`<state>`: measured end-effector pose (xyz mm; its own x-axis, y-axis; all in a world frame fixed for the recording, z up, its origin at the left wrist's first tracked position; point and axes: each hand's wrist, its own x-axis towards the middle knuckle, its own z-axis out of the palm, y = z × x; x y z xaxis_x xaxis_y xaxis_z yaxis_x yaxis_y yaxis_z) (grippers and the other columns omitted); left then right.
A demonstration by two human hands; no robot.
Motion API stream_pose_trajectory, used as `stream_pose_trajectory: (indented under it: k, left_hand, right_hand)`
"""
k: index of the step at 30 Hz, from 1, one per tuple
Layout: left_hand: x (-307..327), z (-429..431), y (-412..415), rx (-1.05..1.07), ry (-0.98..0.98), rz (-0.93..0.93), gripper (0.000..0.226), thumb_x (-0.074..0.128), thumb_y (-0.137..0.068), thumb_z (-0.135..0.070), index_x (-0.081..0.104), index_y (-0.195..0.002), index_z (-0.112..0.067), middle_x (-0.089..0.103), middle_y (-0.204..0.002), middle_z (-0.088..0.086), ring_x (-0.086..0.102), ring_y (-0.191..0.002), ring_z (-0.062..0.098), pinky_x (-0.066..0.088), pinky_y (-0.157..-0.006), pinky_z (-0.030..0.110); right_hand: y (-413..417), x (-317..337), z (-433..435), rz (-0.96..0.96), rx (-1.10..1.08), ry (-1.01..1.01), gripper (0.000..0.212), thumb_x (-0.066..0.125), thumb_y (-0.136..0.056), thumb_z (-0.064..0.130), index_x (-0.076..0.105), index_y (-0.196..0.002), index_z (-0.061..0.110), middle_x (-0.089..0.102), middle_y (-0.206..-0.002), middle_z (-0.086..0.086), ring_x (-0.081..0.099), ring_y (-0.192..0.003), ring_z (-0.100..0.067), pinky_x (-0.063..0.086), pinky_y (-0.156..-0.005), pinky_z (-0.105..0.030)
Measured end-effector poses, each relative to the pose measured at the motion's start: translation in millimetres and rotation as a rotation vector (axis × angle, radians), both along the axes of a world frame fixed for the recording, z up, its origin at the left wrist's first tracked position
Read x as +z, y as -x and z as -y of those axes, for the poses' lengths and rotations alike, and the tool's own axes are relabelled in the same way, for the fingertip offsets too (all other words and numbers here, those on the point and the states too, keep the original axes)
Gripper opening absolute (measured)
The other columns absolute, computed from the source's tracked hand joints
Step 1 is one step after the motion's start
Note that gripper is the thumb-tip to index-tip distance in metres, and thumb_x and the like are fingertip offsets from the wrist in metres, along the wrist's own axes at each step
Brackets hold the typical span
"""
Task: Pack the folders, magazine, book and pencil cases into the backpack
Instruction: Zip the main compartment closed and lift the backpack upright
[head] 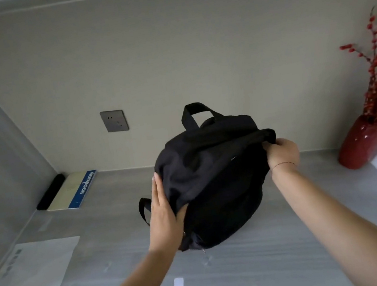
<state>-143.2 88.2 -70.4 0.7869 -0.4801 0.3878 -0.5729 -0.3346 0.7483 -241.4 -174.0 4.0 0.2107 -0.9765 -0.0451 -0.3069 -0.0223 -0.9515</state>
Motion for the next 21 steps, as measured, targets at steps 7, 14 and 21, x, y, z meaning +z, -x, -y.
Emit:
stream_pose_trajectory:
  k: [7,14,21]
  left_hand:
    - [33.7,29.3,-81.9,0.142,-0.336,-0.027,0.059,0.044,-0.094,-0.047,0.026,-0.144,-0.021,0.046,-0.140,0.008,0.058,-0.105,0.037,0.049,-0.077,0.042]
    - [7.3,33.7,-88.4,0.354,-0.076,-0.691,0.103,0.065,-0.067,-0.070,0.014,-0.148,-0.031,0.017,-0.154,0.006,0.021,-0.140,0.033,0.023,-0.113,0.054]
    - [-4.8,37.1,-93.7,0.045,0.457,-1.159,0.056,0.073,-0.072,-0.050,0.058,-0.119,-0.024,0.069,-0.109,-0.004,0.065,-0.094,0.014,0.052,-0.071,0.028]
  right_hand:
    - [7.3,-11.0,-21.8,0.140,-0.106,0.028,0.012,0.065,-0.084,0.016,0.062,-0.077,0.007,0.053,-0.066,-0.004,0.046,-0.065,-0.022,0.033,-0.065,-0.025]
    - [26.1,-54.5,-20.1,0.194,0.409,-0.179,0.055,0.075,-0.079,0.021,0.045,-0.126,0.016,0.058,-0.121,0.001,0.056,-0.110,-0.016,0.044,-0.092,-0.036]
    - [-2.8,-103.0,-16.6,0.086,0.516,-0.516,0.046,0.060,-0.082,0.054,0.055,-0.121,0.031,0.063,-0.124,0.003,0.060,-0.108,-0.019,0.050,-0.094,-0.043]
